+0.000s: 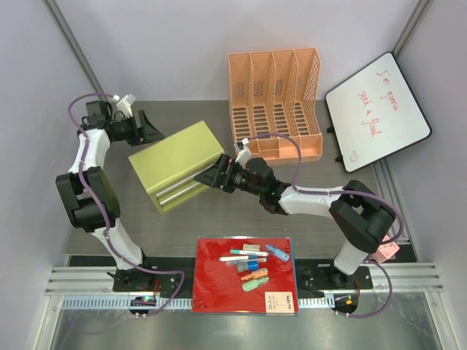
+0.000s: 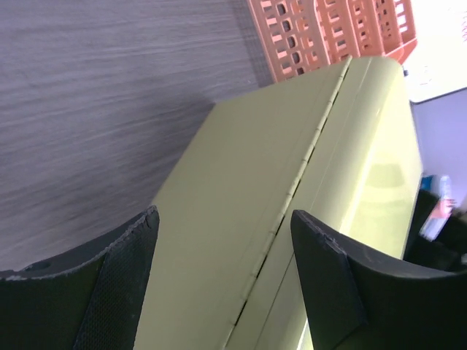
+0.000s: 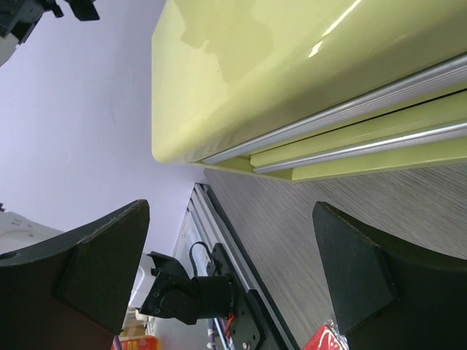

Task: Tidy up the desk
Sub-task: Move the storage box to the center of the board.

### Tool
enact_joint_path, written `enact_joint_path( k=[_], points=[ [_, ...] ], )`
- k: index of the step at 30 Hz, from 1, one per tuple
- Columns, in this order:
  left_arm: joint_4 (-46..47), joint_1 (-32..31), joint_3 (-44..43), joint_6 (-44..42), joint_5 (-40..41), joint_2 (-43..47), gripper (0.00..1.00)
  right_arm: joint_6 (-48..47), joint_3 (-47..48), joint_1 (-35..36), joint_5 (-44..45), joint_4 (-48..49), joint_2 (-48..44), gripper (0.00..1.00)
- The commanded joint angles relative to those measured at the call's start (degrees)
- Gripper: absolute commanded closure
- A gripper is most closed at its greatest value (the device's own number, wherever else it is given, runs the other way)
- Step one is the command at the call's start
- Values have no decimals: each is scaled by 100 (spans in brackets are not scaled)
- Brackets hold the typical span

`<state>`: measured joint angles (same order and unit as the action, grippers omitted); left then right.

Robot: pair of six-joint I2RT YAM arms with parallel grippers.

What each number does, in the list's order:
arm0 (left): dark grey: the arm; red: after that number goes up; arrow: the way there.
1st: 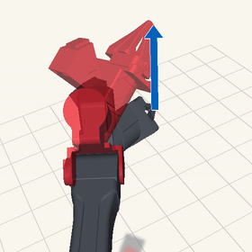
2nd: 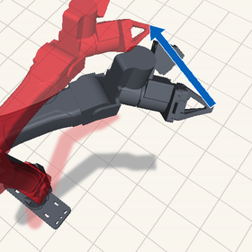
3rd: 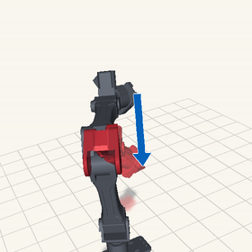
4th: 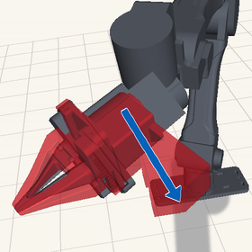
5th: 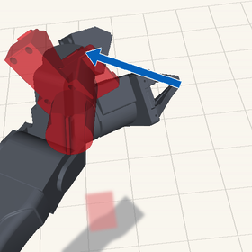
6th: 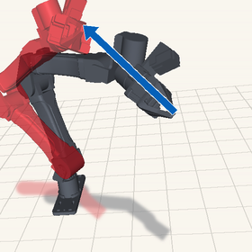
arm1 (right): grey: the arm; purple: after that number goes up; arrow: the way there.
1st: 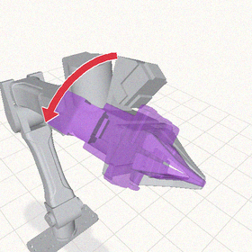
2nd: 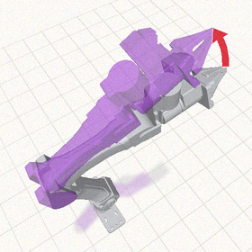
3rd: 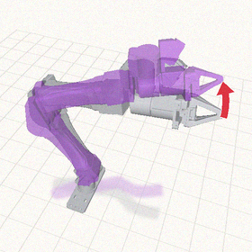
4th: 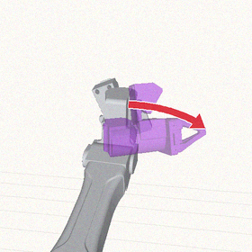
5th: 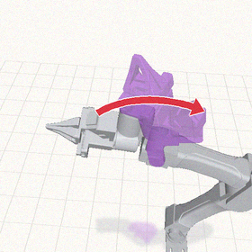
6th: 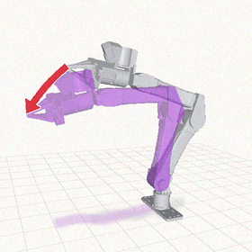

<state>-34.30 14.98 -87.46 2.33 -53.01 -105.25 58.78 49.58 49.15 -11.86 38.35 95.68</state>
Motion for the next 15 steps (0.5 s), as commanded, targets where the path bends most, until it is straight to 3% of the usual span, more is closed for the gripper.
enact_joint_path(
  k=[1,7,15],
  points=[
    [-488,66,361,-697,-297,847,27,-148,8,-202,105,393,91,0],
    [-1323,207,730,-1366,-341,1568,27,-192,288,-607,-202,375,337,0],
    [-1773,330,1257,-1779,-332,2175,28,-95,728,-748,-414,524,803,0]
  ],
)
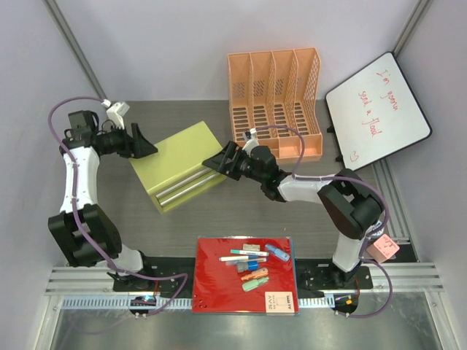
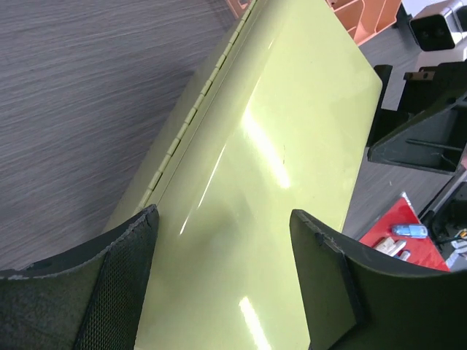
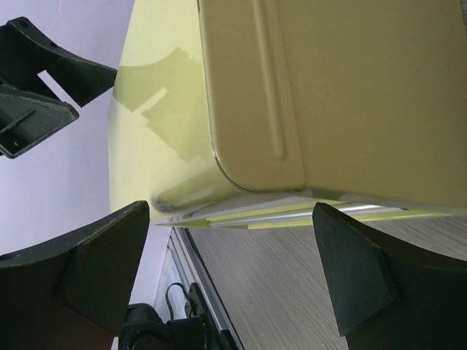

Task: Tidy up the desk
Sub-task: Move the storage box to the center of the board.

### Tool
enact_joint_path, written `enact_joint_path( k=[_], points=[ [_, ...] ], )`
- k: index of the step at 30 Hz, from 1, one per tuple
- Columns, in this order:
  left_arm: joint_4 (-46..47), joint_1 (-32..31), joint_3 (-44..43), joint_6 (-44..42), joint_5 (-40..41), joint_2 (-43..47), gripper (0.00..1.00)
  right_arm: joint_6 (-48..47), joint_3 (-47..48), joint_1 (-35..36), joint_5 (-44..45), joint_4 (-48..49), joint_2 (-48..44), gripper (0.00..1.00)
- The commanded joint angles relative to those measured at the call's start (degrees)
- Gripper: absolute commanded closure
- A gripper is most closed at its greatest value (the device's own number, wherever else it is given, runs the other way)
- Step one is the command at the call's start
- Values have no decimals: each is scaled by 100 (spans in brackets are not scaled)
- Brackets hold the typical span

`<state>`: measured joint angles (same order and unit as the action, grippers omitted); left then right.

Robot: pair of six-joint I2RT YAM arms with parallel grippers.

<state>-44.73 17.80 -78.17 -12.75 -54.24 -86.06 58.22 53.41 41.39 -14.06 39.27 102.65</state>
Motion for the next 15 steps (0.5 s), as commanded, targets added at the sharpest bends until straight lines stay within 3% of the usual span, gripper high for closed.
enact_joint_path(
  k=[1,10,15],
  points=[
    [-748,74,398,-341,-184,326,28,-21,381,19,-211,450,149,0],
    [-941,268,900,-658,-192,336,29,-12,1031,10,-404,354,615,0],
    [-1667,364,1058,-1211,-359,309,31,14,1198,-16,-465,327,747,0]
  ],
)
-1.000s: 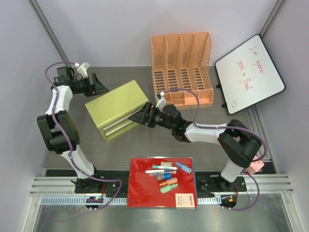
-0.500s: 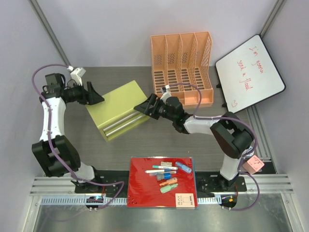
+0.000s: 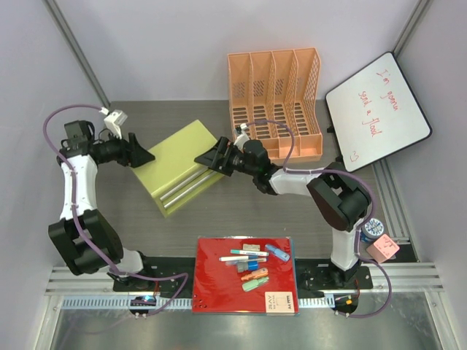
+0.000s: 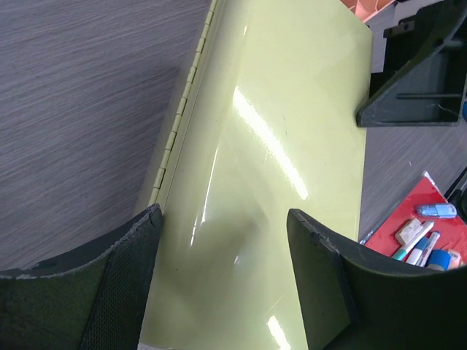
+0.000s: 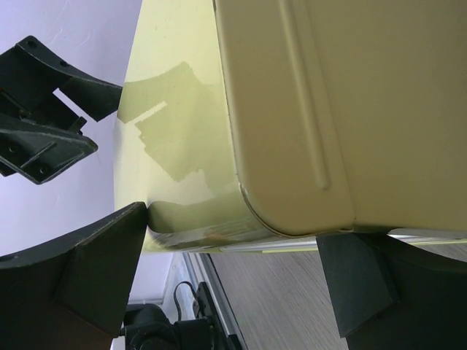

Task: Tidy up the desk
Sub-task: Move the storage box to the center of the board.

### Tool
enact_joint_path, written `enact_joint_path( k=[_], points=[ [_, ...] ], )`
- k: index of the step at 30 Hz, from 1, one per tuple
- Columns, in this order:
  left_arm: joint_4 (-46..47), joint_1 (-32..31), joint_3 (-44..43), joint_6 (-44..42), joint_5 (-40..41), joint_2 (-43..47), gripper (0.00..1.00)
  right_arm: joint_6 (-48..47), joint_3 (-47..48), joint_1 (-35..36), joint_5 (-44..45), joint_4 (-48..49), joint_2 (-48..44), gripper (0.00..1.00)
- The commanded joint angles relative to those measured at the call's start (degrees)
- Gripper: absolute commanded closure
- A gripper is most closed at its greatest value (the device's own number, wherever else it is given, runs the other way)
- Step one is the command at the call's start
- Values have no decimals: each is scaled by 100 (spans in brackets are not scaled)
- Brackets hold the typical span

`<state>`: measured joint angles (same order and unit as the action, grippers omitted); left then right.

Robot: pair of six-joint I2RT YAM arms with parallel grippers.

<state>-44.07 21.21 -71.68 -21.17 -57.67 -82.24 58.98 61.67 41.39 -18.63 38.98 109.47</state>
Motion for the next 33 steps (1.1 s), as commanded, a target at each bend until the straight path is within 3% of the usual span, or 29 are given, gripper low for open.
enact_joint_path(
  k=[1,6,13,17,21,25,29,33],
  points=[
    [-1919,58,427,-562,-86,-65,31,-71,381,-17,-9,356,83,0],
    [-2983,286,585,-1642,-157,155,32,-18,407,-52,-44,417,92,0],
    [-3757,366,629,-2111,-280,462,33,140,170,-52,-26,628,-39,0],
    [-3204,436,173,-1435,-69,376,35,385,-408,-43,9,873,-311,0],
    [-3169,524,-1413,-829,-305,121,36,675,-1340,36,236,1278,-978,0],
    [-2064,384,-2270,760,-491,199,36,1096,-1964,203,299,1874,-1086,0],
    [-1439,-449,-2141,1701,-97,584,35,1949,-2080,264,220,3683,-411,0],
    [-533,-1337,-1210,2256,326,989,34,2618,-1940,317,272,4933,363,0]
  ],
)
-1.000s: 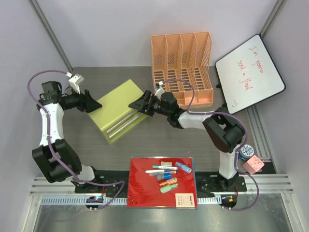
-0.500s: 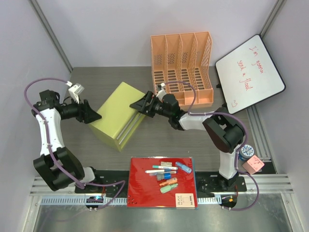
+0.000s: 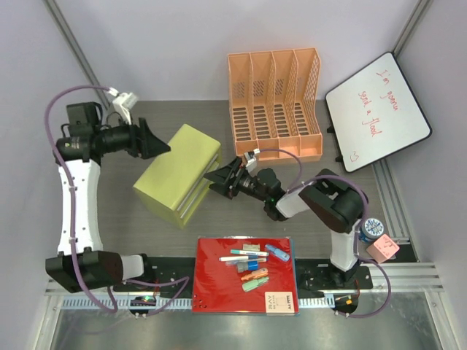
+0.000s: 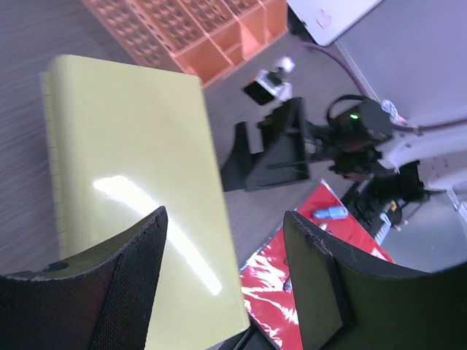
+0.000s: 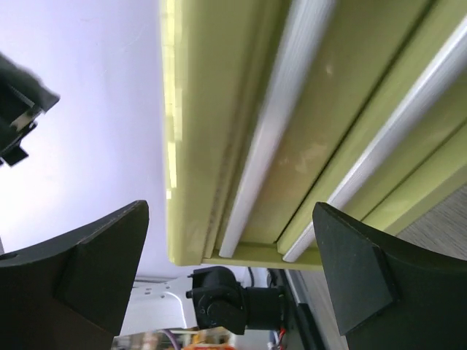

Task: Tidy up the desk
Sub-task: Move the storage box to the center of the board.

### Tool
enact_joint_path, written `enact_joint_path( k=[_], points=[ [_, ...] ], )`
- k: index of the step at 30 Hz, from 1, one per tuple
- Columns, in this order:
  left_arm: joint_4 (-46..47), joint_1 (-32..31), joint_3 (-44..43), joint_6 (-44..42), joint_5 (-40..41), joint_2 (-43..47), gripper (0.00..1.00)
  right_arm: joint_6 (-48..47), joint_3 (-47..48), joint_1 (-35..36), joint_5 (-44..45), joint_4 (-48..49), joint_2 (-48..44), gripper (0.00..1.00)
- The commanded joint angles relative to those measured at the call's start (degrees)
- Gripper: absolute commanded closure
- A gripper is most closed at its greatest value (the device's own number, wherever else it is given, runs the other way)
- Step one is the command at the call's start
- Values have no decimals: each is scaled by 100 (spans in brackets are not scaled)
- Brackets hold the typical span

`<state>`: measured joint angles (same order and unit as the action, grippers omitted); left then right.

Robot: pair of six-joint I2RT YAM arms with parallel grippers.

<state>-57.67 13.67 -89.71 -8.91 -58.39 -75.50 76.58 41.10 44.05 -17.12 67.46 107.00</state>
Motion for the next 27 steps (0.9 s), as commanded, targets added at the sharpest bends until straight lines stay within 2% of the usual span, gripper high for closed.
enact_joint_path(
  k=[1,5,10,18,22,27],
  points=[
    [967,-672,726,1057,442,326,34,911,187,59,122,2226,725,0],
    [1091,-892,1244,996,609,265,35,903,302,68,122,2324,928,0],
    [1179,-893,1377,917,759,28,35,1149,556,77,34,2780,1209,2],
    [1293,-910,1614,627,979,-280,36,1088,407,191,-63,2755,867,5],
    [1355,-919,1799,539,1172,-316,37,1096,565,244,-124,2834,928,11],
    [1285,-928,1861,364,1330,-386,37,938,698,385,-221,2825,796,6]
  ],
)
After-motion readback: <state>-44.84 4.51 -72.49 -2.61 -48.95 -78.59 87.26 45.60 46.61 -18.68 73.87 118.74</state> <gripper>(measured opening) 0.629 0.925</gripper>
